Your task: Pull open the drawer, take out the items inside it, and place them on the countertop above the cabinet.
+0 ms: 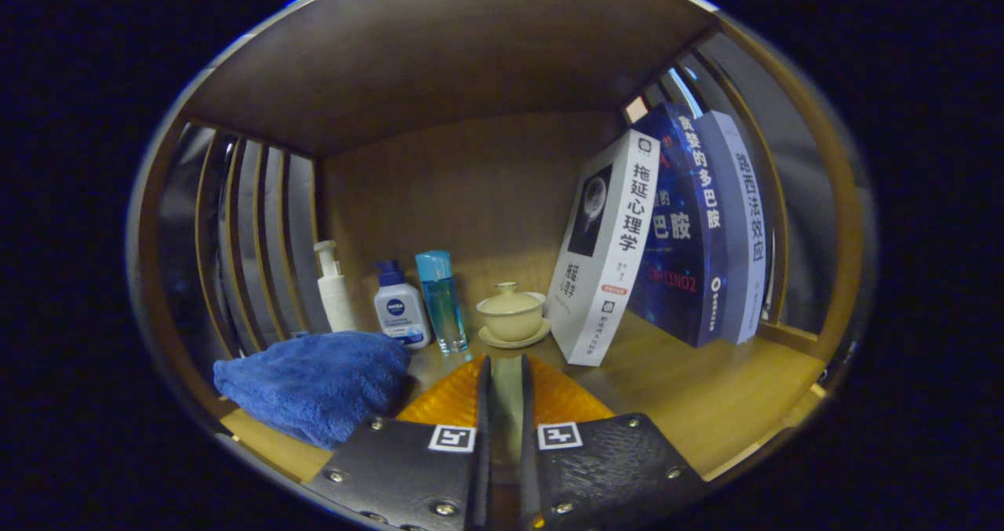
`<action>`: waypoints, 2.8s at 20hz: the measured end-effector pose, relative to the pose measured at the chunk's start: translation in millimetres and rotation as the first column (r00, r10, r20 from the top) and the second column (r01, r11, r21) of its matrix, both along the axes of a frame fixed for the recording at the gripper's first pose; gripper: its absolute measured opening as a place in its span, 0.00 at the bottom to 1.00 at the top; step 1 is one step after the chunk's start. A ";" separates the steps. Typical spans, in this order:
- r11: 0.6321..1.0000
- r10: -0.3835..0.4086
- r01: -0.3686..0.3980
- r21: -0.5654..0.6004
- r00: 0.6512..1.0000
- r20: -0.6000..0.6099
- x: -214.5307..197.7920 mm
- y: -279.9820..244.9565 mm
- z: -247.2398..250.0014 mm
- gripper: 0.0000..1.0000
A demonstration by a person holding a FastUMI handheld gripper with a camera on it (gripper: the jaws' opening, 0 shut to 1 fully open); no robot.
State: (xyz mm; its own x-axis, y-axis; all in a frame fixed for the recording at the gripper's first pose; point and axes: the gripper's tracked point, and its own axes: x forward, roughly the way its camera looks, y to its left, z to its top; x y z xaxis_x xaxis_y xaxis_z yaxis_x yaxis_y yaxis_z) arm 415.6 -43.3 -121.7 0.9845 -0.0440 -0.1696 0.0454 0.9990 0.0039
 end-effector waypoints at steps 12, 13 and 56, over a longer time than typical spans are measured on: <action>0.992 -0.111 0.109 -0.059 0.993 -0.039 -109.7 -31.0 56.5 1.00; 0.994 -0.098 0.096 -0.050 0.994 -0.037 -124.4 -28.7 63.5 1.00; 0.993 0.006 -0.016 -0.120 0.996 -0.089 -401.3 15.3 -106.3 0.99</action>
